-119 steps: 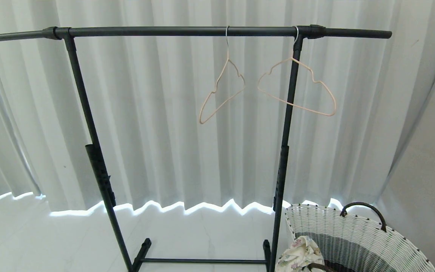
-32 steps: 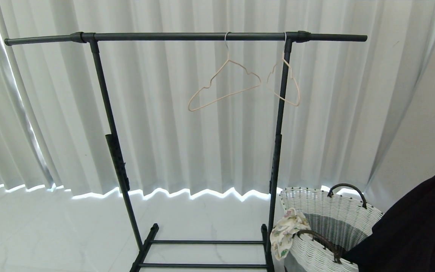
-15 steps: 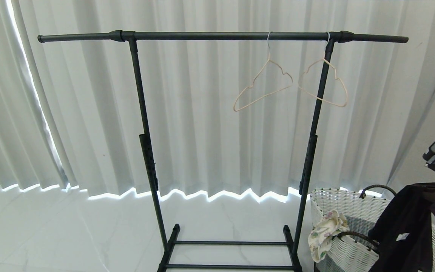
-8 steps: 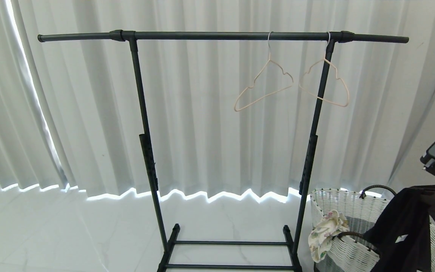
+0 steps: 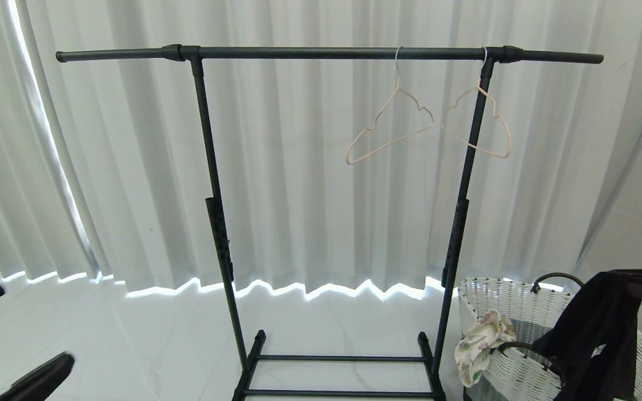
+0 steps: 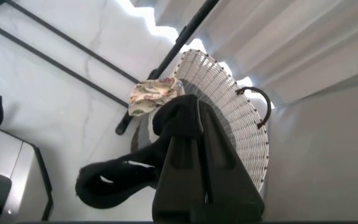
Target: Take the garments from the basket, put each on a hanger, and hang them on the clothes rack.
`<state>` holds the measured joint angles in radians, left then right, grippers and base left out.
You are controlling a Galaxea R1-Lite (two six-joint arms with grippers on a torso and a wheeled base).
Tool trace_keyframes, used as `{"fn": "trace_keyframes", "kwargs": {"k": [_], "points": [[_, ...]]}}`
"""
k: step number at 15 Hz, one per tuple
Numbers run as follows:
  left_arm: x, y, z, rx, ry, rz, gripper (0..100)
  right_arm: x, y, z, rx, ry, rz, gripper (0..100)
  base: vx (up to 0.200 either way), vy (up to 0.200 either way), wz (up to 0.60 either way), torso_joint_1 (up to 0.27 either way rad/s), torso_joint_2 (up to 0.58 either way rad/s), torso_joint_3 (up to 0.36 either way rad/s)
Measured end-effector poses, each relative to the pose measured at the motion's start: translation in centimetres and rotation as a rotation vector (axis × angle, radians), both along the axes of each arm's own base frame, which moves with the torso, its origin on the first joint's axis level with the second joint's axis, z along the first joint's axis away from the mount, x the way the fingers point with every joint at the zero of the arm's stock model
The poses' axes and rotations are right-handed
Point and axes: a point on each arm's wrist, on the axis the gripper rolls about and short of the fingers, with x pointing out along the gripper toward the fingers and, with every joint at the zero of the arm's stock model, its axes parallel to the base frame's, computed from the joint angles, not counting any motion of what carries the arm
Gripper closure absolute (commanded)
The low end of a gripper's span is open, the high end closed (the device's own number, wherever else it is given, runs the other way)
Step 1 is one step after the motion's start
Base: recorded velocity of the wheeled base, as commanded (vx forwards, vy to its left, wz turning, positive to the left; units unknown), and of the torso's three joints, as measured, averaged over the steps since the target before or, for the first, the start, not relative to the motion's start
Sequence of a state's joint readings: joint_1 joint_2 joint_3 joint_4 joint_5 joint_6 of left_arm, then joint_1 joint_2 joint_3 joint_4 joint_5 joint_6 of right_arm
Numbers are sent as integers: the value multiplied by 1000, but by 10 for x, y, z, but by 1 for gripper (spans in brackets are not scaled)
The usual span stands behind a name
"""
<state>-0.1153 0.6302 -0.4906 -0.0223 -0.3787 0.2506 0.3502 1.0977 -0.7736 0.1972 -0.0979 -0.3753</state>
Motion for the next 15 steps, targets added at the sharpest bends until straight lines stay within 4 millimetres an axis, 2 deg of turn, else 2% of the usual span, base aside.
{"fn": "trace_keyframes", "kwargs": {"k": [1, 3, 6, 9, 12, 15], "points": [[24, -7, 11, 33, 35, -69, 0, -1, 0, 1, 2, -5, 1, 100, 0, 0, 0, 0, 0, 0], [72, -36, 24, 81, 104, -237, 0, -2, 0, 2, 10, -10, 10, 100, 0, 0, 0, 0, 0, 0], [117, -105, 16, 50, 245, -450, 0, -1, 0, 12, 28, -41, 21, 100, 0, 0, 0, 0, 0, 0], [135, -180, -8, -10, 322, -461, 0, -1, 1, 21, 55, -66, 50, 100, 0, 0, 0, 0, 0, 0], [135, -254, -48, 1, 373, -483, 0, -1, 2, 27, 73, -79, 78, 100, 0, 0, 0, 0, 0, 0], [131, -322, -71, 12, 361, -535, 0, -3, 6, 27, 80, -69, 121, 100, 0, 0, 0, 0, 0, 0]]}}
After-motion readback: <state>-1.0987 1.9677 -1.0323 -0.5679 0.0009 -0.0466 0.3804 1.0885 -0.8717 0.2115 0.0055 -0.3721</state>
